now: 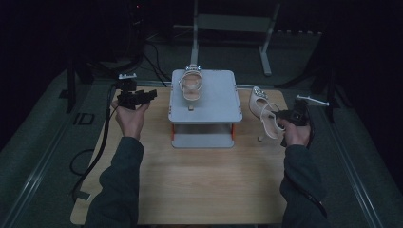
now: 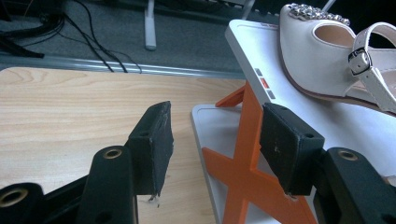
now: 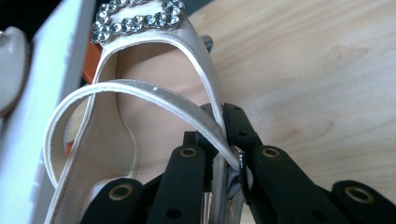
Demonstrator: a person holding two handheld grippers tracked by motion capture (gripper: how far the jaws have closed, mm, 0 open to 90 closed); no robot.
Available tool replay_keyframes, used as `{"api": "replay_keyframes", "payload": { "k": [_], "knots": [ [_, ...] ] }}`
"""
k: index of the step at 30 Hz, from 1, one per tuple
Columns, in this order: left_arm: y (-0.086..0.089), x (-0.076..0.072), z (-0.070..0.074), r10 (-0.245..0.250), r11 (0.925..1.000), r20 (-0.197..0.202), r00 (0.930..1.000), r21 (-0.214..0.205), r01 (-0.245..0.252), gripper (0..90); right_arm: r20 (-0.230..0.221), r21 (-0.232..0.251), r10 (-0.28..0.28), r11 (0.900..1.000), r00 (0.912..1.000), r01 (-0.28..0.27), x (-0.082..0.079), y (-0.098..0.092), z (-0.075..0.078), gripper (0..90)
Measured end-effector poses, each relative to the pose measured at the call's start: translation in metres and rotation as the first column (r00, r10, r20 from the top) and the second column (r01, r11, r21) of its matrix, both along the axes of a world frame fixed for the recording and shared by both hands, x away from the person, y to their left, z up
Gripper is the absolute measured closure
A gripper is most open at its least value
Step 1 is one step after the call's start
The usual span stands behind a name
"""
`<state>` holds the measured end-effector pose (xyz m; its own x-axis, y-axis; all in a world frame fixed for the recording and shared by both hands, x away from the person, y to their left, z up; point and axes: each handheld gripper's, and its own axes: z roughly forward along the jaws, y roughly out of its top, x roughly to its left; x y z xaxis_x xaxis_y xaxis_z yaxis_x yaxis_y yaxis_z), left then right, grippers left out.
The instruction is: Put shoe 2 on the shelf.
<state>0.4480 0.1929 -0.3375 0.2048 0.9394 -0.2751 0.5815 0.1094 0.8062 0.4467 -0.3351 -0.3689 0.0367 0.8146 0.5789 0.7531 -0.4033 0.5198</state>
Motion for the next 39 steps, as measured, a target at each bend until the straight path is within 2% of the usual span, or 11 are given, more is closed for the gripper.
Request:
{"api": "replay_keyframes", "payload": {
  "k": [6, 12, 25, 39],
  "knots": [
    [-0.003, 0.001, -0.002, -0.009, 1.0, -0.002, 1.0, 0.002, 0.009, 44.4, -0.001, -0.011, 0.019, 0.9998, 0.9998, -0.019, 0.01, 0.006, 0.016, 86.4],
    [-0.004, 0.001, -0.002, -0.008, 1.0, -0.002, 1.0, 0.002, 0.008, 44.4, 0.016, -0.02, 0.023, 0.9995, 0.9996, -0.023, 0.019, 0.015, 0.033, 86.4],
    [-0.005, 0.002, -0.004, -0.012, 0.9999, -0.007, 0.9999, 0.005, 0.012, 44.3, 0.046, -0.003, 0.047, 0.9989, 0.9978, -0.047, 0.029, 0.036, 0.067, 86.4],
    [-0.006, 0.002, -0.004, -0.014, 0.9999, -0.006, 0.9999, 0.001, 0.014, 44.3, 0.05, -0.019, 0.075, 0.997, 0.9959, -0.075, 0.04, 0.064, 0.083, 86.4]
  ]
}}
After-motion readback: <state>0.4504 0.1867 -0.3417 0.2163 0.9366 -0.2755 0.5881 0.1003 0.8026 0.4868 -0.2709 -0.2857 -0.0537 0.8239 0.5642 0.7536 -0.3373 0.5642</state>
